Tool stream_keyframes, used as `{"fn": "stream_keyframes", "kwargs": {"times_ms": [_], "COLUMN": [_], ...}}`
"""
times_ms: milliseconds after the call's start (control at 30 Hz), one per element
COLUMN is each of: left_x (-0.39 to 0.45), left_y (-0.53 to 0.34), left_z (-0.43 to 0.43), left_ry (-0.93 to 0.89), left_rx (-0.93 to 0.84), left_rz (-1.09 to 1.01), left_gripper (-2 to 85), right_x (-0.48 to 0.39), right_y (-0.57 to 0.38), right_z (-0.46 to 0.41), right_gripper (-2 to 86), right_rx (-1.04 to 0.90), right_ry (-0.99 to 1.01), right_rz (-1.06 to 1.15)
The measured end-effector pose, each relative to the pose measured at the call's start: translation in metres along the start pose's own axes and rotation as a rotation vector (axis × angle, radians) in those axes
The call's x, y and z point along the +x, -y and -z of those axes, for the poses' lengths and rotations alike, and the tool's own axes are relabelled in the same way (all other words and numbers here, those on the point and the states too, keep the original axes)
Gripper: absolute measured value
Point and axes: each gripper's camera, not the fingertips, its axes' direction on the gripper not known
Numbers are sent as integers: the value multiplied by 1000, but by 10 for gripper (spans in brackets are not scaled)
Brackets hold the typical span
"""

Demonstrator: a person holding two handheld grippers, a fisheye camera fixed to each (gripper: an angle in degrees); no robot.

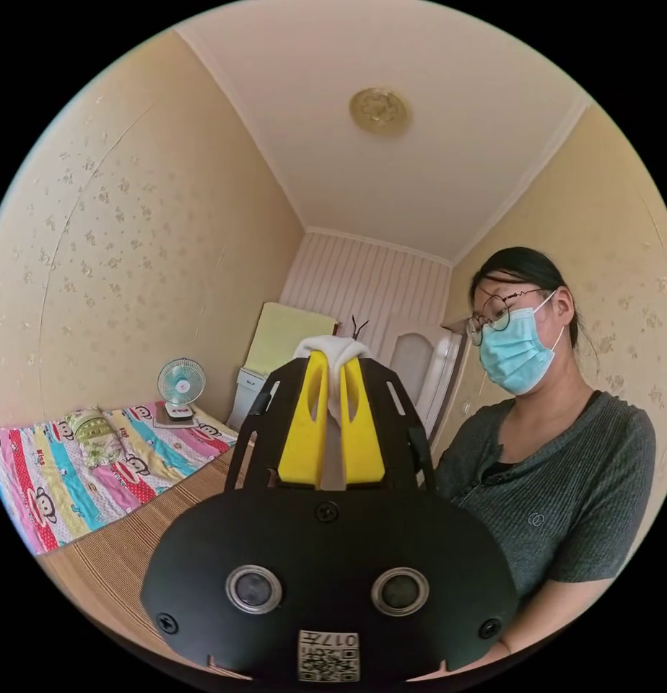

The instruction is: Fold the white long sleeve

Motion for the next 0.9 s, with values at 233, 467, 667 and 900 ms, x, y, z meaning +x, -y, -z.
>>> {"fn": "stream_keyframes", "kwargs": {"times_ms": [233, 467, 667, 900], "left_x": [32, 40, 15, 34], "left_y": [51, 83, 102, 112], "left_z": [32, 112, 195, 240], "left_ry": [12, 224, 428, 330], "left_rx": [65, 75, -133, -431], "left_rz": [4, 72, 217, 124], "left_gripper": [-4, -5, -2, -2], "right_x": [33, -7, -37, -131], "right_y": [39, 58, 119, 176], "right_z": [-53, -61, 0, 13], "right_gripper": [149, 34, 28, 26], "right_rx": [-101, -92, 192, 324], "right_ry": [251, -29, -314, -598], "right_rz": [17, 116, 120, 264]}}
